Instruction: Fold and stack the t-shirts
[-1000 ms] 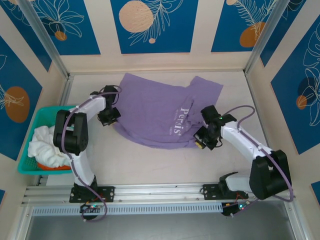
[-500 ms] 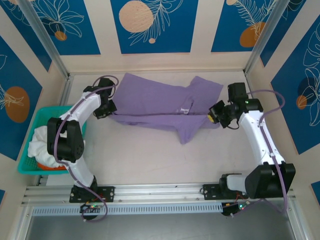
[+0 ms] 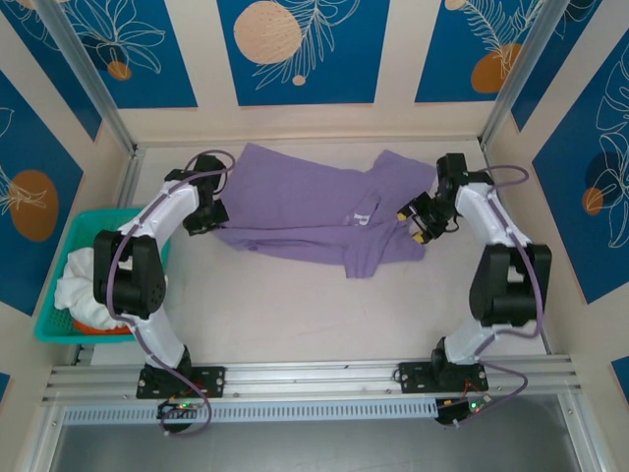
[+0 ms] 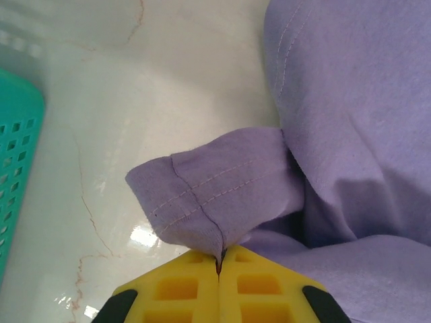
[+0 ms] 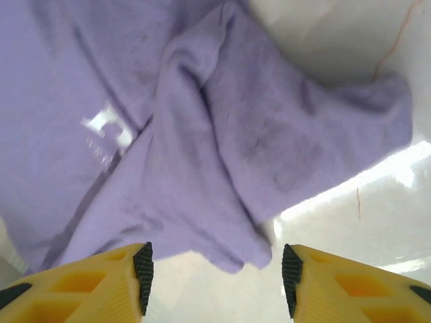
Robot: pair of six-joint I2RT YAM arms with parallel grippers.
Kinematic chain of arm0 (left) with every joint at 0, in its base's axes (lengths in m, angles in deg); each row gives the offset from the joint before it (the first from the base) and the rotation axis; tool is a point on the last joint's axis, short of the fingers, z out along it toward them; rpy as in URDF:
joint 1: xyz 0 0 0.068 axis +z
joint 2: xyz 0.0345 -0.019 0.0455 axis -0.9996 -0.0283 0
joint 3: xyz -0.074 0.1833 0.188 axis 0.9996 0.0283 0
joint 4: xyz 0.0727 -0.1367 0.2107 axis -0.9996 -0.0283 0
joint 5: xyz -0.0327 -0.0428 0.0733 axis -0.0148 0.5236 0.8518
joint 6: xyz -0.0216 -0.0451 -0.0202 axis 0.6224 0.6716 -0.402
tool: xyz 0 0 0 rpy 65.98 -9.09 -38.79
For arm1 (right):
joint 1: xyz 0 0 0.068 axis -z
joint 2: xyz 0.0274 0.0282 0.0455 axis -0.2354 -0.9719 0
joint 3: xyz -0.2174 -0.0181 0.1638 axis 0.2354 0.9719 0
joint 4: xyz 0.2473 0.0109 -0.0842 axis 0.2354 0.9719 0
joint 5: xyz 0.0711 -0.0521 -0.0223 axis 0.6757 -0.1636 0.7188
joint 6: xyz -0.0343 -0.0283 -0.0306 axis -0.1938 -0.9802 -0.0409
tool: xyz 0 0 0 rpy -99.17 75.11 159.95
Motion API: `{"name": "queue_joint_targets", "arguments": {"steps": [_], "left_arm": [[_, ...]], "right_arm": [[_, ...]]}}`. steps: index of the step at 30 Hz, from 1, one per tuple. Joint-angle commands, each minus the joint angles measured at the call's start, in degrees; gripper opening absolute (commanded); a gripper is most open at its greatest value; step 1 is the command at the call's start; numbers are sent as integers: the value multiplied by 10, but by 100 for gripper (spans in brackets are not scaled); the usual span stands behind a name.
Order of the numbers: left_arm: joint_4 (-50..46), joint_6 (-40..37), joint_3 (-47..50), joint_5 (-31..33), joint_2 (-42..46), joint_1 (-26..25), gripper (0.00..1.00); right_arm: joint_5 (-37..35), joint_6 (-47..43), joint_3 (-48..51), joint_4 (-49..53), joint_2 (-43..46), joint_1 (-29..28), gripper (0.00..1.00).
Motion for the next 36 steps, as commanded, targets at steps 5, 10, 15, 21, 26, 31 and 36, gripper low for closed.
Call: {"name": "queue_joint_targets", "arguments": {"steps": [5,10,15,21,26,31,36], "left_arm": [[-12,-1,-11,-20,-9,-6,0],[-12,-4,-13,-25,-10,-9,0],[-14,-5,-11,-25,-11,-10,0],[-17,-7,-10,-23,-2,-11,0],[-22,-20,-24,-23,0,-12,0],[-33,-46,-68,-30,-13,-12,0],[-27,-72,-117,-65,-24,-12,0]], "right_arm": [[70,56,200,-91,96,-84,43],[49,72,208,-156,38,-123,42],[46,71,172,-166,-36,-145,40],[27,78,156,-149,-87,-167,28],[11,82,151,-129,-92,-163,7],[26,66,101,-83,-41,-148,0],[35,30,-8,9,-9,-118,0]]}}
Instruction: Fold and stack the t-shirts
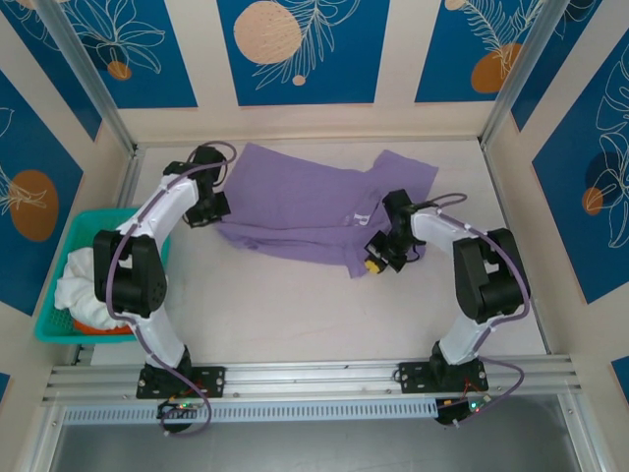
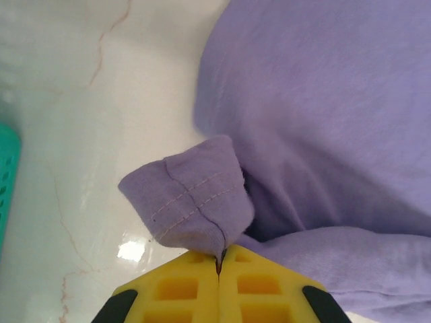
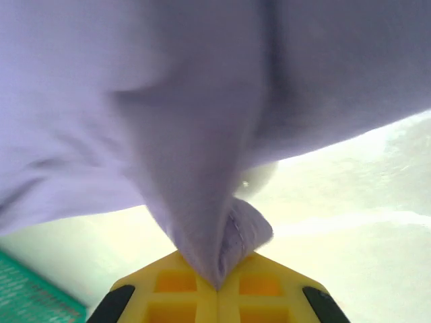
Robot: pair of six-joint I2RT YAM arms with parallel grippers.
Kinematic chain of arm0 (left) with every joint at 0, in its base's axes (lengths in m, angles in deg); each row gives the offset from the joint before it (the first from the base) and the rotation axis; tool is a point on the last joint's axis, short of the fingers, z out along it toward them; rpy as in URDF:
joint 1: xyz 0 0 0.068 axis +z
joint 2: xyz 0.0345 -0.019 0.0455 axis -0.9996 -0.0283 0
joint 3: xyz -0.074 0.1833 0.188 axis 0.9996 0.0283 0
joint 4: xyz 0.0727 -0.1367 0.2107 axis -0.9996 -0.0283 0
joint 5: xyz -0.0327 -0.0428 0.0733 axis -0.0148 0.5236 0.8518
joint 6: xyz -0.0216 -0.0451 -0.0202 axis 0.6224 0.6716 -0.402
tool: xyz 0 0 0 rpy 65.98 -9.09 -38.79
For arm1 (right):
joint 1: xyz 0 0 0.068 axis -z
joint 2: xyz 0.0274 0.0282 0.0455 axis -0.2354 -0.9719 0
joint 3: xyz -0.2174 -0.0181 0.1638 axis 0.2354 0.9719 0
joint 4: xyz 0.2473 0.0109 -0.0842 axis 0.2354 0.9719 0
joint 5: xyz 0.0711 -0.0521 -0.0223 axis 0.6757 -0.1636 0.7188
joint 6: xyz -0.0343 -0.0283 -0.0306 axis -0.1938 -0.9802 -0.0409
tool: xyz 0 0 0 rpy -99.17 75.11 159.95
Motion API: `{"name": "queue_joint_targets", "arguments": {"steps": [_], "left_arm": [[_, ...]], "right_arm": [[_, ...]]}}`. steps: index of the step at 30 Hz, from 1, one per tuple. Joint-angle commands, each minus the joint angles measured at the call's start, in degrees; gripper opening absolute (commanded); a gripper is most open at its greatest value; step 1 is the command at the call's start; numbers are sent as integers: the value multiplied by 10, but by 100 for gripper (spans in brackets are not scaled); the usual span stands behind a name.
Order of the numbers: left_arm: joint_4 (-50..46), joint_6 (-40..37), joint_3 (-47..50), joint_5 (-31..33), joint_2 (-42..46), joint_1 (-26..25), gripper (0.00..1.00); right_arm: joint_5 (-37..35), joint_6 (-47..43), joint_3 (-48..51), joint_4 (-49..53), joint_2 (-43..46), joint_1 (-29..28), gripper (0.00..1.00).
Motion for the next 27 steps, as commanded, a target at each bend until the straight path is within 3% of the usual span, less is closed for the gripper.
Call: {"name": "queue_joint_targets", "arguments": {"steps": [1,7,12,16,21,22,23,25,26,27], "left_arm": [[-13,-35,-43,-34,-13,-4,0],[-15,-73,-58,-34,12,-5,0],[19,-89,15,-47,79,-5,0],[36,-83,106,-39,157,-5,0],[35,-39,236,27,273,-5,2],[34,-24,255,46,294,-4,14],[34,-9,274,63,316,-4,23],[31,13,287,88,340,-4,23],[29,20,281,98,344,-4,29],[28,21,268,100,341,-4,39]], "right_arm": [[20,-31,-76,82,46,23,0],[80,-56,-164,177,96,51,0],[140,-85,-167,268,147,41,0],[160,-79,-109,332,212,-12,0],[174,53,71,309,341,-114,2],[173,79,107,306,361,-124,10],[165,103,134,305,384,-131,23],[124,122,147,315,412,-124,48],[102,117,138,319,415,-110,63],[81,105,121,321,408,-90,71]]}}
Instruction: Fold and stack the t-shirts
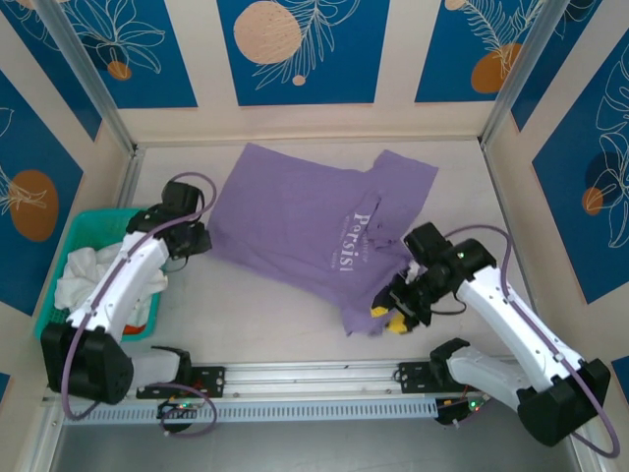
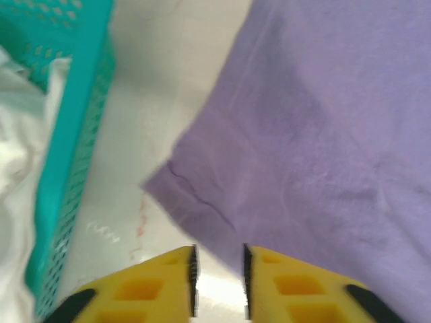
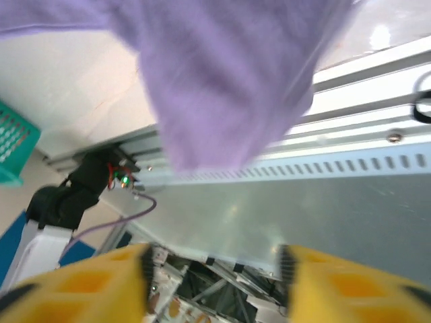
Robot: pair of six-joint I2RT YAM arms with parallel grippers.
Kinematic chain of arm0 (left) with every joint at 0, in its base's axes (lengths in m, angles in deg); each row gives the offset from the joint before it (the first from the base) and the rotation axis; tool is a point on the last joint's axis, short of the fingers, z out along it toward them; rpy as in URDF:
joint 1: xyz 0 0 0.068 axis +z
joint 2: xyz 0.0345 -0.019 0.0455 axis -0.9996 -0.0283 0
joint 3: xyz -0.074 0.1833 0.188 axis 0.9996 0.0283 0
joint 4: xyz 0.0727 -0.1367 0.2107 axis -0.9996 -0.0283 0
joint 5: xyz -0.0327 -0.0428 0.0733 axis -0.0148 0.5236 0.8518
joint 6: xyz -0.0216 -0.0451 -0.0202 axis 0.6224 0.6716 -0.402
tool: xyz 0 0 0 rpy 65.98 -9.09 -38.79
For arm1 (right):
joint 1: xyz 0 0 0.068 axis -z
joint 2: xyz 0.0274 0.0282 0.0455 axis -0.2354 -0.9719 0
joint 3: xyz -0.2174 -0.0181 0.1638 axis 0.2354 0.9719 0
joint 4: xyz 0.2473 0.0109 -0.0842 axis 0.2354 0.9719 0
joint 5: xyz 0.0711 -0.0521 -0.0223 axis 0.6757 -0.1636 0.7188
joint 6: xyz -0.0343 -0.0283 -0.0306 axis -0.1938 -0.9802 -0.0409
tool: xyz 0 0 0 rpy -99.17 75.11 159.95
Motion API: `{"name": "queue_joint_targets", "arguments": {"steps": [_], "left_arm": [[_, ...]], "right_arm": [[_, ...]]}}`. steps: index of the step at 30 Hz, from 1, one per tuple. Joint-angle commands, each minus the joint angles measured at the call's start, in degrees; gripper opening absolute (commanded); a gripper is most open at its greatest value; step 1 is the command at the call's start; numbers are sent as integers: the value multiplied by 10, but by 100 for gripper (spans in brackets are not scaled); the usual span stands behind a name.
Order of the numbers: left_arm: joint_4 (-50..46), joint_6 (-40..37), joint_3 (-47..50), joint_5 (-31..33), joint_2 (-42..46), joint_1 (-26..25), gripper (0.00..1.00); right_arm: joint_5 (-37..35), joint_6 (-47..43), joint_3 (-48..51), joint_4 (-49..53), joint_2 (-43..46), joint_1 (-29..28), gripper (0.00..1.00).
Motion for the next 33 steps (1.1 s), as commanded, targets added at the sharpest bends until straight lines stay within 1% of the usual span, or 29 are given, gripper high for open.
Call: {"name": "queue_joint_targets", "arguments": {"steps": [1,3,4,7,9,11,12,14,16,20,23,25,27,29,33], "left_arm": [[6,35,-27,44,3,-3,43],[17,26,-63,17,-19,-3,45],[25,22,-77,0,-31,-4,49],[65,-8,-123,-75,-95,-23,55],[55,-35,-184,-111,-175,-52,55],[21,-60,-258,-129,-271,-80,51],[5,-65,-294,-129,-318,-92,48],[-13,-64,-354,-123,-395,-103,44],[-32,-56,-413,-114,-464,-104,43],[-56,-55,-528,-84,-583,-104,45],[-94,-50,-613,-66,-662,-101,45],[-105,-41,-647,-57,-697,-98,45],[-104,-26,-659,-46,-719,-92,45],[-106,-10,-671,-42,-737,-85,45],[-107,14,-685,-39,-759,-75,46]], "right_arm": [[-55,30,-38,7,-5,41,71],[-93,8,-80,-13,-46,64,71],[-117,4,-102,-23,-68,70,71],[-192,-31,-164,-82,-162,86,70],[-222,-56,-210,-126,-242,105,61],[-263,-67,-243,-159,-321,117,52],[-277,-74,-261,-177,-362,124,46],[-292,-85,-299,-195,-441,141,42],[-300,-85,-340,-197,-510,163,37],[-299,-91,-424,-212,-615,204,36],[-304,-111,-520,-180,-715,226,35],[-306,-120,-580,-162,-769,237,35],[-308,-122,-641,-137,-820,248,34],[-291,-126,-699,-121,-864,256,34],[-263,-129,-847,-79,-962,267,34]]}}
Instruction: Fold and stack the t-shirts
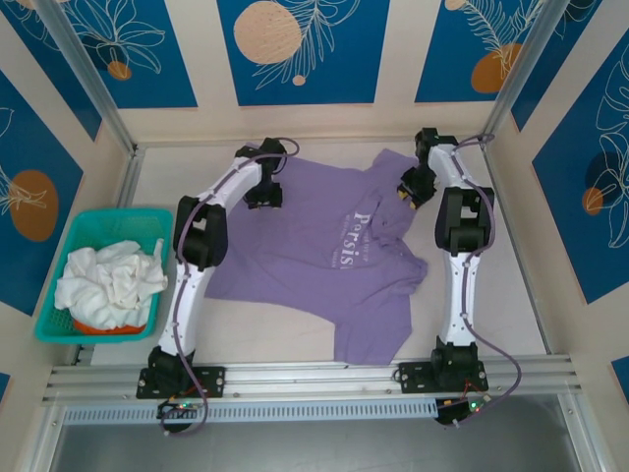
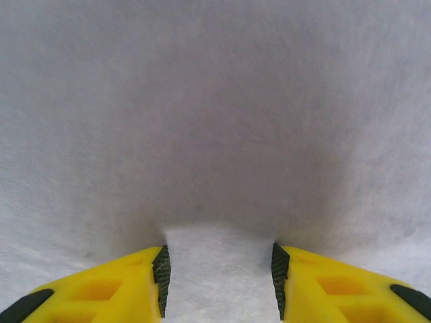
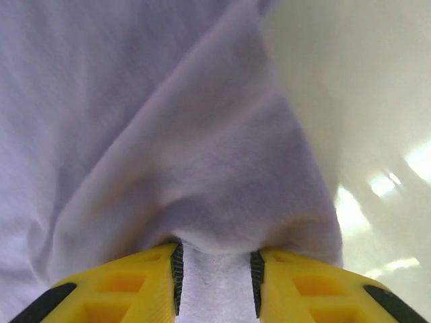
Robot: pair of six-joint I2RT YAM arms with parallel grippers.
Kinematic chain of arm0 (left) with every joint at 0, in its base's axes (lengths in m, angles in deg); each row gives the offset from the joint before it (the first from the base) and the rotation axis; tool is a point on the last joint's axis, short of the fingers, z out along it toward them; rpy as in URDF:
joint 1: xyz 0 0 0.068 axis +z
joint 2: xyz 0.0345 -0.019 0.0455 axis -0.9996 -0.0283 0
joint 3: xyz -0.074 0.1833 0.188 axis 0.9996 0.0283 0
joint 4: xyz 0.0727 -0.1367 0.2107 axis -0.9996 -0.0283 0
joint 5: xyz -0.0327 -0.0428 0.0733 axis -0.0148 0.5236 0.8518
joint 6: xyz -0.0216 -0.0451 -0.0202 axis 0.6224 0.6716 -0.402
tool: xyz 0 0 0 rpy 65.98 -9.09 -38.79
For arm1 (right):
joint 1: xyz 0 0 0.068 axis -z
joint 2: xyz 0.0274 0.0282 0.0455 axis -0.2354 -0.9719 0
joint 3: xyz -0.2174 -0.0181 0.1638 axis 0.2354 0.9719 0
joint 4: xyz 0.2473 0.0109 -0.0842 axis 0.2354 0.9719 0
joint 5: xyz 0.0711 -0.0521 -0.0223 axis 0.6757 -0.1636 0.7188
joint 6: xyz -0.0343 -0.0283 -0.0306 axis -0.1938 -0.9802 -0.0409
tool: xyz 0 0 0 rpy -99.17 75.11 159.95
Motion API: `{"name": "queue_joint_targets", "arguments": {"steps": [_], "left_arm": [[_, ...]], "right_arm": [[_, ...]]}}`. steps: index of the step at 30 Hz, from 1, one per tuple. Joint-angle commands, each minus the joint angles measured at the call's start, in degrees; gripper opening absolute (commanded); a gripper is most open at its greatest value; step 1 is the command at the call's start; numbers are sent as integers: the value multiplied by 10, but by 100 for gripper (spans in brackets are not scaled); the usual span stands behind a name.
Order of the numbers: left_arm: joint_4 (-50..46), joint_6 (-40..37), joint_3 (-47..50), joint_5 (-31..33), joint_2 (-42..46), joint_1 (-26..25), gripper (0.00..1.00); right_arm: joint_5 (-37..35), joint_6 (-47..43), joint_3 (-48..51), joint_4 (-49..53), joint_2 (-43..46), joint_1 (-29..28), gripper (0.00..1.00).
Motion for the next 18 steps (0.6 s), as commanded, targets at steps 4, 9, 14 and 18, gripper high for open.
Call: {"name": "queue_joint_targets", "arguments": {"steps": [4,9,14,18], "left_arm": [[-19,51,-18,8,-37,22,47],[-21,76,-60,-22,-71,39,47],[-16,104,-83,-27,-90,62,47],[-5,125,-107,-36,-100,76,47]], "right_arm": [[59,-3,-196,52,-147,17,33],[140,37,-238,-53,-191,41,33],[211,82,-273,-181,-226,53,34],[237,118,-279,-283,-246,58,38]]}}
